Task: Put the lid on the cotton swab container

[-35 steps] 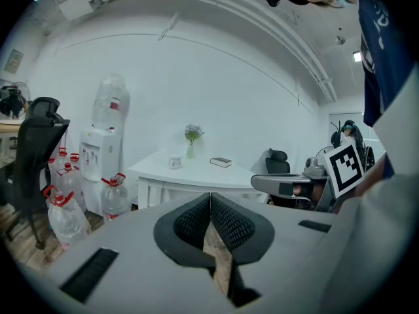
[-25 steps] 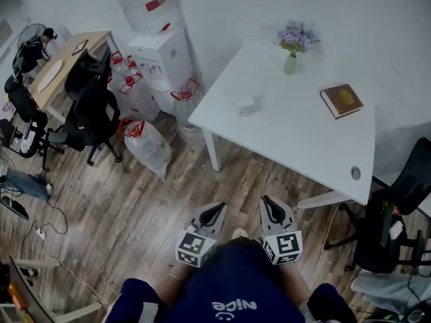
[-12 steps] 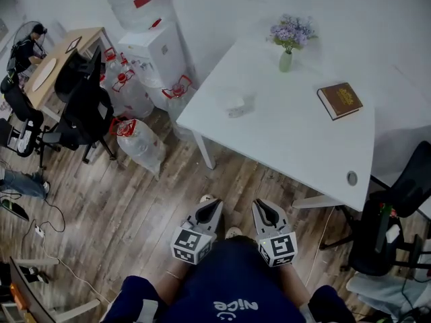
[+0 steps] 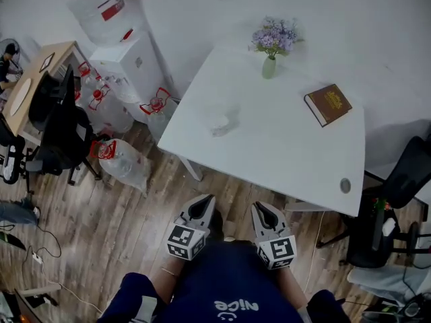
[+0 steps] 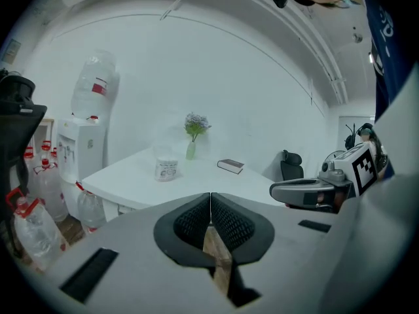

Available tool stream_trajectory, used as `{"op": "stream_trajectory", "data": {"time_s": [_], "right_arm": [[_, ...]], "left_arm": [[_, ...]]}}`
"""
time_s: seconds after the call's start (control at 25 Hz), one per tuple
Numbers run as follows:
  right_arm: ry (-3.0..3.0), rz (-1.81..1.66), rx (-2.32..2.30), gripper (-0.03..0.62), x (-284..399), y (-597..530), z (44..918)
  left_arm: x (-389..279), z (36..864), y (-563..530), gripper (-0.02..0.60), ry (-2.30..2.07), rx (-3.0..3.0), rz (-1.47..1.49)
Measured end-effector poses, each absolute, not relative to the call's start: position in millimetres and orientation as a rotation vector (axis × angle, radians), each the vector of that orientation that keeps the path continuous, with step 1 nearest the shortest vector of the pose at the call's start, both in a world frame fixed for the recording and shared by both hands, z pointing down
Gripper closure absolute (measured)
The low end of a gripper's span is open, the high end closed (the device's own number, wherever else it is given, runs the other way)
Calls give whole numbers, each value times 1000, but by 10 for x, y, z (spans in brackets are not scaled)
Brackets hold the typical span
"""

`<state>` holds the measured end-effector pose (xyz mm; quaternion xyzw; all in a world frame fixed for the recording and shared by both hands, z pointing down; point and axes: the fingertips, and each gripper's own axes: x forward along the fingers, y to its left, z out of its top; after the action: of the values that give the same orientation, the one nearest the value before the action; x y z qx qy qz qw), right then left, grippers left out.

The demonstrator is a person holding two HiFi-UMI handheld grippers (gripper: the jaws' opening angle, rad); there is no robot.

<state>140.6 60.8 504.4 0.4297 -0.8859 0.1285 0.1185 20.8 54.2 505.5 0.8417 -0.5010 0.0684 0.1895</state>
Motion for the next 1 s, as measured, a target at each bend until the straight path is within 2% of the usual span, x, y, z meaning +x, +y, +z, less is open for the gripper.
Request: {"op": "stream_trajectory", "data": {"time_s": [0.48,1.0], "right_arm": [[-2519,480,1409,539,968,-736,5001],[-2563,529,1405,537,314,-1328,4898]], "left_arm": [[-321,5025,-990,561,-1261,2449,204],[-668,5064,-1548,560,-1145,2504,224]]}}
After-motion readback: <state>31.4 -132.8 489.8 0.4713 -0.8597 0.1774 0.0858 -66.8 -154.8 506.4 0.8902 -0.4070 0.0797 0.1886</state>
